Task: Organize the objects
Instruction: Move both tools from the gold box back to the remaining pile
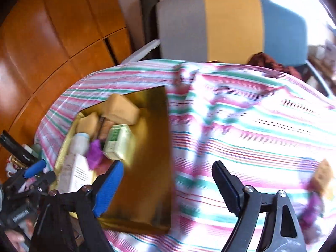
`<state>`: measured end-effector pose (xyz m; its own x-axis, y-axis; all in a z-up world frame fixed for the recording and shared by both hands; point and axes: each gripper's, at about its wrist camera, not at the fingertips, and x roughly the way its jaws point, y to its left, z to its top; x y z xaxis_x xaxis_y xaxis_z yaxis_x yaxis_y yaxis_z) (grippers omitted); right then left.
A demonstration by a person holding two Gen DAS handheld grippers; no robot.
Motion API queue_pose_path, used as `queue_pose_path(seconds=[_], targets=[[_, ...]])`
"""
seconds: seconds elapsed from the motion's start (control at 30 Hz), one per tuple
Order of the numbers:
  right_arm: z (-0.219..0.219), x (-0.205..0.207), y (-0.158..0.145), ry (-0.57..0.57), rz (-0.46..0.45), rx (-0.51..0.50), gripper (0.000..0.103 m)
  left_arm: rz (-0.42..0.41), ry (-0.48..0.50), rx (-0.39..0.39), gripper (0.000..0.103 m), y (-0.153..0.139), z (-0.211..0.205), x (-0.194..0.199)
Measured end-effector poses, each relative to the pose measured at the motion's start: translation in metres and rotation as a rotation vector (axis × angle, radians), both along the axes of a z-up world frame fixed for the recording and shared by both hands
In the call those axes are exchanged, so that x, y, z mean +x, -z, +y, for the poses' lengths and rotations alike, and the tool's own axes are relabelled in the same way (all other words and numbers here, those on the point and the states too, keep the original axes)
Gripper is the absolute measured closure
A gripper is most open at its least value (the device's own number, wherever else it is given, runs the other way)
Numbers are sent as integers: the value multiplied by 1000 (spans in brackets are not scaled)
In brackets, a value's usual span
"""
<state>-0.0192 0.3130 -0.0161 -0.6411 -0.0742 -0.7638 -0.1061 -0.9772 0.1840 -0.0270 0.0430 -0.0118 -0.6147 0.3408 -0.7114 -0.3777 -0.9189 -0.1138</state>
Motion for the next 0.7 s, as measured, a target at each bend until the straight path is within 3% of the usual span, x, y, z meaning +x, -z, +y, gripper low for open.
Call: queue_pose_path(seconds=[0.4, 0.7], targets=[[140, 89, -15, 328, 7, 61, 3, 7, 131, -46, 35, -2, 55, 18], [236, 159, -16, 638, 72, -12, 0, 17, 279, -77, 35, -5, 114, 29]])
